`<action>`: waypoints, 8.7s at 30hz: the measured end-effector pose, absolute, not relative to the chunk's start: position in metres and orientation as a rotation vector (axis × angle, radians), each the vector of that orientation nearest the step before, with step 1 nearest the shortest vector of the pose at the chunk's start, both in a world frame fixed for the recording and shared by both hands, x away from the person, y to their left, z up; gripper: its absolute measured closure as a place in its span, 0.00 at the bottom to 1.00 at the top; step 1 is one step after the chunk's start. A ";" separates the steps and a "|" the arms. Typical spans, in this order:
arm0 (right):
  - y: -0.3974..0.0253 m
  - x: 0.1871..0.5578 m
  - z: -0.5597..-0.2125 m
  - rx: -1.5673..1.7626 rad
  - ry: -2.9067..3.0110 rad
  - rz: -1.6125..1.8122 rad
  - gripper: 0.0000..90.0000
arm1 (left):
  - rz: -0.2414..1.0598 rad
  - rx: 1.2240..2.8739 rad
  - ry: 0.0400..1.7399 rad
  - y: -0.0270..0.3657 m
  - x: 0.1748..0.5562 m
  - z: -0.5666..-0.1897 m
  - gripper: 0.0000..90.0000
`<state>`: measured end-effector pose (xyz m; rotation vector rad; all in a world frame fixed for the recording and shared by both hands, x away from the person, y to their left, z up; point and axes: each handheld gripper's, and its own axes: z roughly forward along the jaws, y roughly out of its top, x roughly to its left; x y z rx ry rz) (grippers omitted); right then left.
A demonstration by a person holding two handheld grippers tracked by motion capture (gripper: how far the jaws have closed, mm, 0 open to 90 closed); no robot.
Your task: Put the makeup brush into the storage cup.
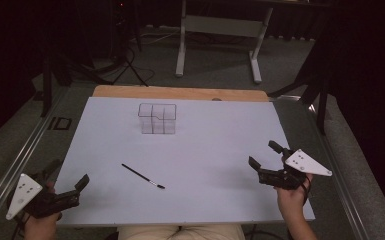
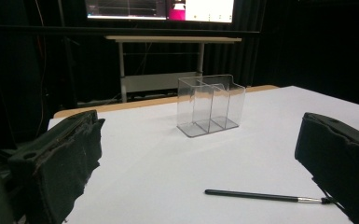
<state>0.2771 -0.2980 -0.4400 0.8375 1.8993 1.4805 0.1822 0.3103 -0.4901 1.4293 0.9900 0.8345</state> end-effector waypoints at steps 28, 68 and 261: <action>-0.293 0.280 -0.442 0.824 1.926 1.479 0.13 | 0.670 1.486 1.000 0.321 0.195 -0.487 0.02; -0.287 0.281 -0.445 0.804 1.945 1.507 0.13 | 0.365 2.151 0.601 0.275 0.247 -0.404 0.02; -0.278 0.283 -0.451 0.799 2.041 1.434 0.13 | 0.178 2.492 0.371 0.165 0.356 -0.421 0.96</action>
